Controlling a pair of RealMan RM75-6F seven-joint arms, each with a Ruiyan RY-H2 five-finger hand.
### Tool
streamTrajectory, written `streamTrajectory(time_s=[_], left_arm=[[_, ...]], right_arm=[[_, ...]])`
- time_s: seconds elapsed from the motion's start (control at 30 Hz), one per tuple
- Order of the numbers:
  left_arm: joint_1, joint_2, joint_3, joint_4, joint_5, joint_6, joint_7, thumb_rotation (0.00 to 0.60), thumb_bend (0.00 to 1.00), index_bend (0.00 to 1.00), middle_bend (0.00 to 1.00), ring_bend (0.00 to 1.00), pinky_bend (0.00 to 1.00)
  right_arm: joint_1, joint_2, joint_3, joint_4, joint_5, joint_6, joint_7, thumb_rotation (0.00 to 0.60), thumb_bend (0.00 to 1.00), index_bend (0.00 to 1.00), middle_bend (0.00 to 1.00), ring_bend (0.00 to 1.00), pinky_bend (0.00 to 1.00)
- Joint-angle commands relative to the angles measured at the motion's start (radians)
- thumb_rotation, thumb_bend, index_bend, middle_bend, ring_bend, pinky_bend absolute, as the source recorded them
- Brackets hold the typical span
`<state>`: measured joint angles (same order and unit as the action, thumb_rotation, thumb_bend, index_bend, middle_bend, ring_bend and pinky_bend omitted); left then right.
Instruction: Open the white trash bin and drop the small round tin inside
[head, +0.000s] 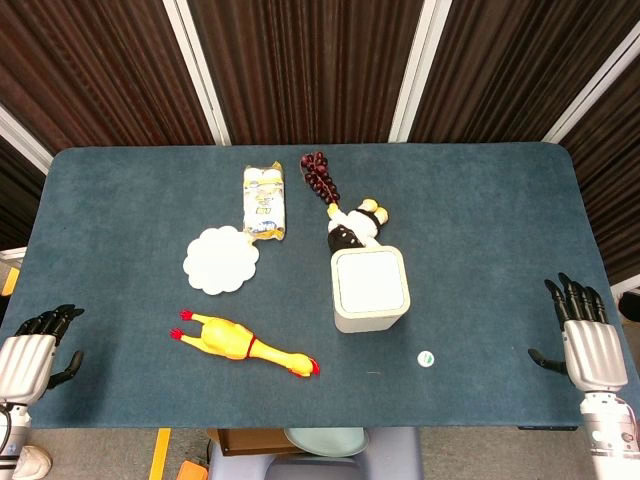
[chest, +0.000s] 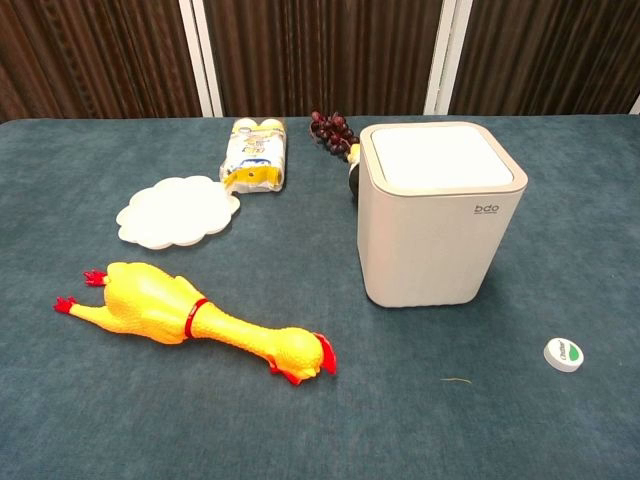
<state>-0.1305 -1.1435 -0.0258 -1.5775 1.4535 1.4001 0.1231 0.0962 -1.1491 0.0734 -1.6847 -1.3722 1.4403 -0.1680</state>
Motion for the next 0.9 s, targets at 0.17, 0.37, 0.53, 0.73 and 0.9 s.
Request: streamTrajectory(time_s=[0.17,0.37,0.53,0.73,0.9], left_arm=[[0.004,-0.002,0.004,-0.001,0.012,0.013,0.012,0.6,0.41,0.19,0.16,0.2,0.27],[-0.006,-0.004,0.004,0.006,0.014,-0.004,0.001,0.6,0.41,0.19,0.16,0.2,0.27],[-0.003,0.01,0.01,-0.002,0.011,-0.012,-0.027,0.6,0.41,0.19,0.16,0.2,0.27],[0.0,0.018,0.014,-0.011,0.022,-0.005,-0.046,0.6,0.41,0.2,0.16,0.2,0.27],[-0.006,0.019,0.015,-0.011,0.017,-0.021,-0.047,0.6,0.41,0.2,0.16,0.2,0.28]], right_arm=[[-0.008,0.013,-0.004,-0.008,-0.027,0.013,0.026,0.6,0.06,0.02,0.04,0.0,0.02],[-0.018,-0.009,0.0,0.034,-0.1,0.075,0.079,0.6,0.06,0.02,0.13,0.05,0.12],[-0.033,-0.053,0.002,0.078,-0.137,0.131,0.077,0.6,0.06,0.02,0.31,0.18,0.25],[-0.027,-0.065,0.001,0.09,-0.162,0.135,0.07,0.6,0.26,0.1,0.59,0.54,0.54],[0.039,0.018,-0.006,-0.004,-0.189,0.015,0.126,0.6,0.56,0.2,0.77,0.79,0.77]])
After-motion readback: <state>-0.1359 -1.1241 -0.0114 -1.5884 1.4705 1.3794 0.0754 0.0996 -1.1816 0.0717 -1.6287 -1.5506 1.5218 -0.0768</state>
